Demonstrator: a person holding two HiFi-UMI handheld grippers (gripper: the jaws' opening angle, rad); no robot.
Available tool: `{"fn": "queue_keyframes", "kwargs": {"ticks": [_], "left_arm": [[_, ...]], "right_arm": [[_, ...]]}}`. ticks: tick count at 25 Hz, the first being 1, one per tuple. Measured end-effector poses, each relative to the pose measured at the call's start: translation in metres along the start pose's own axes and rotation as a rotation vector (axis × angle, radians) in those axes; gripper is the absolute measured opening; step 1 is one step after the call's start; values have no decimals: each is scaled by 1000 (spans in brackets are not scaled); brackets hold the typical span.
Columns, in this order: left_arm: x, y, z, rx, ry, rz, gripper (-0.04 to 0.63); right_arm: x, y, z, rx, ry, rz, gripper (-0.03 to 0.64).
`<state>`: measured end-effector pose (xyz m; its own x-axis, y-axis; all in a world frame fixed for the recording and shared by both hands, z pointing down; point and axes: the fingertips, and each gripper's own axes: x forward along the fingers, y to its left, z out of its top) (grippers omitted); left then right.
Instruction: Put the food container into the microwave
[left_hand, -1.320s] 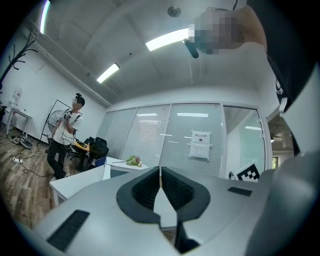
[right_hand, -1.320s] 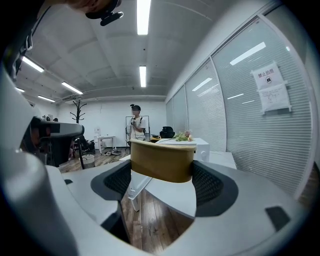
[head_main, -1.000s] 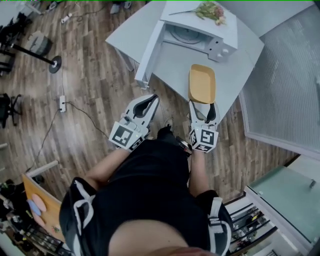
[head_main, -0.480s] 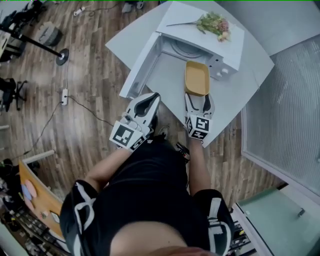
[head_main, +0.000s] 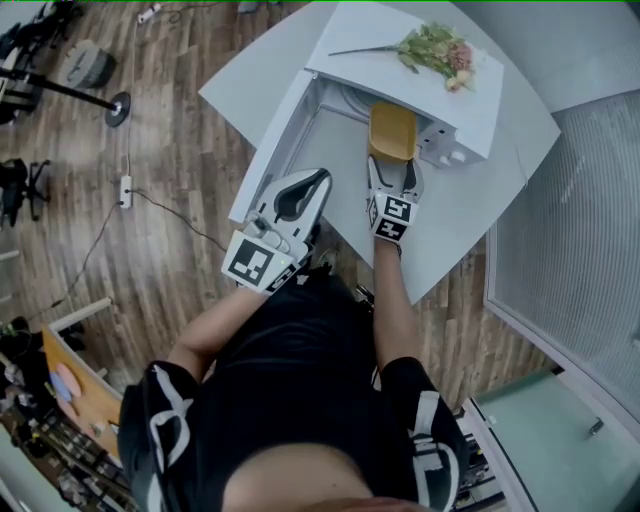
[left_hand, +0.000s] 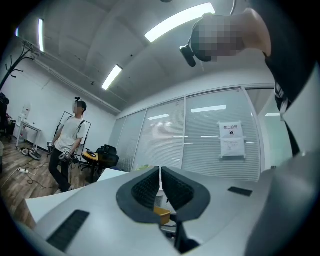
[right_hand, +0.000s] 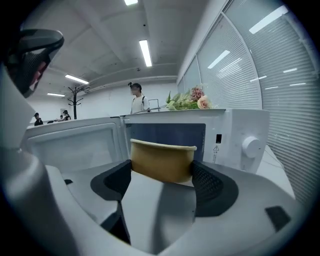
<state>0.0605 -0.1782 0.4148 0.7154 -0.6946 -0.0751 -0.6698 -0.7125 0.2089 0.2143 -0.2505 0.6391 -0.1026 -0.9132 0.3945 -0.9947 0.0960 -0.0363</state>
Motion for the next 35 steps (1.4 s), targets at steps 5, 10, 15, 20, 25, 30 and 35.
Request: {"fn": "queue_keyframes", "kwargs": {"ticks": [5, 10, 15, 20, 25, 30, 35], "left_arm": [[19, 25, -9, -44, 12, 9, 32], [26, 37, -18, -43, 36, 5, 32], [33, 44, -26, -61, 52, 3, 32], [37, 49, -32, -85, 73, 5, 32], [39, 51, -36, -81, 85, -7, 32], [41, 51, -40, -86, 91, -13, 32], [37, 45, -38, -96, 93, -14, 32]], "right_arm": [[49, -14, -19, 12, 49, -48, 397], [80, -27, -30, 16, 87, -78, 397], [112, -39, -33, 0, 108, -91, 397], [141, -46, -32, -27, 127, -105, 397], [160, -54, -34, -6, 145, -125, 397], [169, -56, -44, 22, 185, -126, 397], [169, -53, -50, 37, 201, -109, 407]]}}
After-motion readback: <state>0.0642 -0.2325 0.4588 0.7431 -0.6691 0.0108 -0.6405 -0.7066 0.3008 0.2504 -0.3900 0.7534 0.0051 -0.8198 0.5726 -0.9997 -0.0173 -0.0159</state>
